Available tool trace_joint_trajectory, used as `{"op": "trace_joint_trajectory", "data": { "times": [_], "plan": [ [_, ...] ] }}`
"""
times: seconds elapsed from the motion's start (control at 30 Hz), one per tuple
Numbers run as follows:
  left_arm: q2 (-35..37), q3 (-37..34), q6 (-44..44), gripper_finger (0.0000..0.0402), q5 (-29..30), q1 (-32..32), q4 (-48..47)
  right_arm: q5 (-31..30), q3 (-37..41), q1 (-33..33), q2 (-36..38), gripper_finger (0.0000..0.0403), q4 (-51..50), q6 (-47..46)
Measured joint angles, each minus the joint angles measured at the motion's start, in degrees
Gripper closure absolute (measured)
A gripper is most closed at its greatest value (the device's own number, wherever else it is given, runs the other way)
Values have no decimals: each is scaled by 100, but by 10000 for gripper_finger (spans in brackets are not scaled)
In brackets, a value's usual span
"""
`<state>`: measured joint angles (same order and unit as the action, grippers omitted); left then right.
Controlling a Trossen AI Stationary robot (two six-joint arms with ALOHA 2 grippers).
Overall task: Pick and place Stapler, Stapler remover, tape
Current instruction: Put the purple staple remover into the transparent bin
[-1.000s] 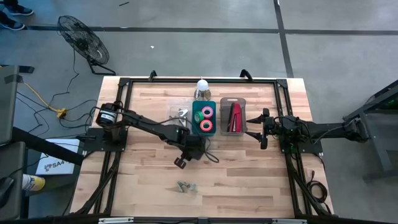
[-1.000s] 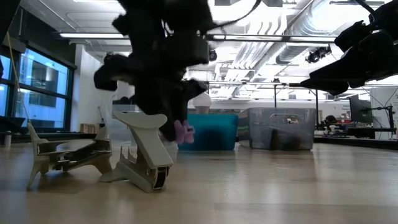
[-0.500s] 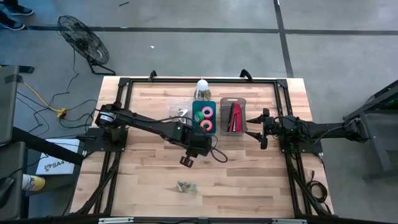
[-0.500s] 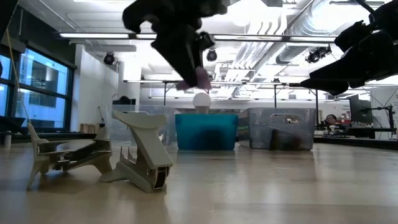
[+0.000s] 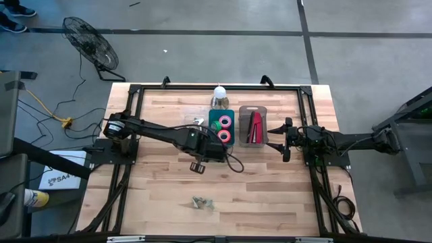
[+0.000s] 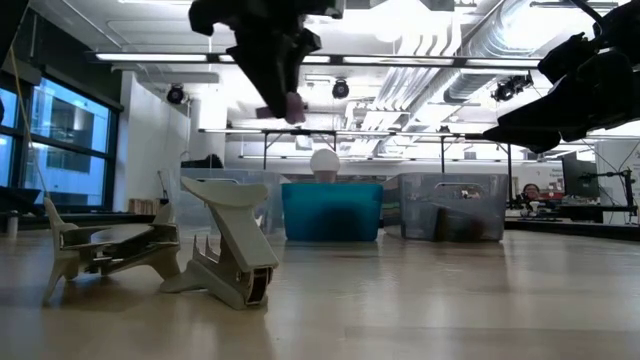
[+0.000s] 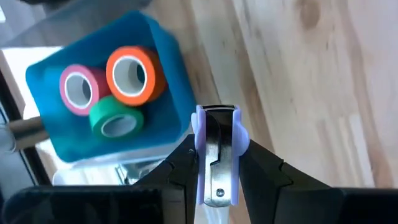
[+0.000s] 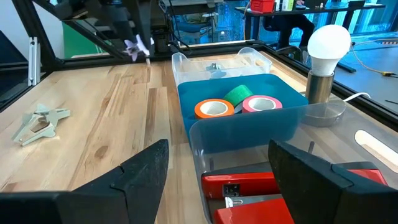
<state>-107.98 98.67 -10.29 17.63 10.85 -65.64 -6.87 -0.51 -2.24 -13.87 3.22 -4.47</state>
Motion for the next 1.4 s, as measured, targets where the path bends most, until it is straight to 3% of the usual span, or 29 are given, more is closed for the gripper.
{"op": "trace_joint_trajectory", "data": {
  "times": [0.27, 0.5, 0.83, 1.13, 1.4],
  "plan": [
    [0, 0, 95, 316, 364, -110, -752, 0, 2, 0, 2, 135, 0, 0],
    [72, 7, 468, 316, 396, -666, -1405, 0, 2, -2, 2, 135, 0, 0],
    [559, -251, 757, 316, -63, -1551, -1547, 1, 2, 0, 0, 135, -9, -2],
    [1439, -1763, 917, 316, -547, -2355, -321, 1, 0, -2, 2, 135, -11, -1],
    [1530, -2659, 1330, 316, -1252, -2710, 839, 1, 1, -2, 2, 135, -13, -1]
  ]
}}
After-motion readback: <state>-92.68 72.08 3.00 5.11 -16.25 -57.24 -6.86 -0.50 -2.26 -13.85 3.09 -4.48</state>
